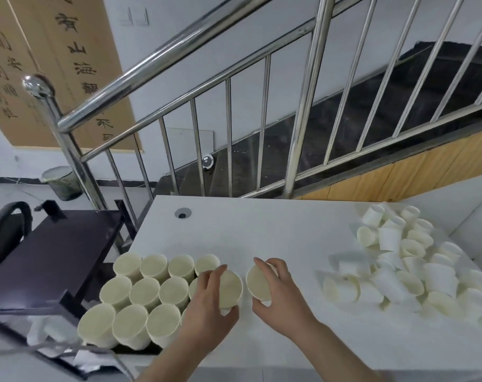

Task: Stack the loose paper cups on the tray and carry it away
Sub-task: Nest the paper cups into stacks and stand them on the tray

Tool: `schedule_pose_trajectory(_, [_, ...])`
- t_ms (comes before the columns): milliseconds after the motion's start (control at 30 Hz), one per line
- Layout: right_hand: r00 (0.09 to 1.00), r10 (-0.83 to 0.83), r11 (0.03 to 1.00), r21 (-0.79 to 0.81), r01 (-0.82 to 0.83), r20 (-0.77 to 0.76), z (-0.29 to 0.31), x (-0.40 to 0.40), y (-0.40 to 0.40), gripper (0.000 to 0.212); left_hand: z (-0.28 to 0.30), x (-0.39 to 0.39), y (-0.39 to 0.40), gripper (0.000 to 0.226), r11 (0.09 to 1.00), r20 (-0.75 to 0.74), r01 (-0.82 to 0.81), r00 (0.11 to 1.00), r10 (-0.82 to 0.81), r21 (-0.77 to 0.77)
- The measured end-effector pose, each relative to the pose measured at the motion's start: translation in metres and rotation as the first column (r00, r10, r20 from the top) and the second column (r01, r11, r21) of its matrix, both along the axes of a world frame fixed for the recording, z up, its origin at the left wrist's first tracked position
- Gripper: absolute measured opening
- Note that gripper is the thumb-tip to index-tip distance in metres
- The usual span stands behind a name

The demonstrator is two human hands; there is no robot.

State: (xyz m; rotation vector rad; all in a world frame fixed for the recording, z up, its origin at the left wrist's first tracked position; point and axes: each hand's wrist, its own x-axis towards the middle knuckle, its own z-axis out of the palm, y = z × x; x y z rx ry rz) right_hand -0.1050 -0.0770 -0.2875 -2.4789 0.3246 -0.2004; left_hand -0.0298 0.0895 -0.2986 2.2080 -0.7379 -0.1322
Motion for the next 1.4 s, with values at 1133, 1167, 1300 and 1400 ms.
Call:
schedule_pose_trajectory(1133, [0.971, -0.182, 0.982, 0.014, 0.187, -0.153, -0.045, 0.17, 0.081, 0.071, -0.041, 0.196, 0.058, 0.075, 0.96, -0.085, 0.148, 0.988, -0.132, 0.239])
schedule_pose_trajectory(1167, [0.969, -0.178, 0.983, 0.012, 0.183, -0.17, -0.048, 0.172, 0.081, 0.071, -0.043, 0.197, 0.057, 0.075, 0.955, -0.086, 0.154, 0.987, -0.136, 0.252])
schedule_pose_trajectory(1300, [0.959, -0.166, 0.985, 0.013, 0.174, -0.228, -0.058, 0.178, 0.08, 0.072, -0.053, 0.203, 0.055, 0.077, 0.922, -0.064, 0.177, 0.984, -0.165, 0.344])
schedule_pose_trajectory(1400, [0.952, -0.162, 0.985, 0.008, 0.17, -0.261, -0.061, 0.181, 0.078, 0.075, -0.059, 0.206, 0.055, 0.076, 0.889, -0.041, 0.181, 0.983, -0.181, 0.42])
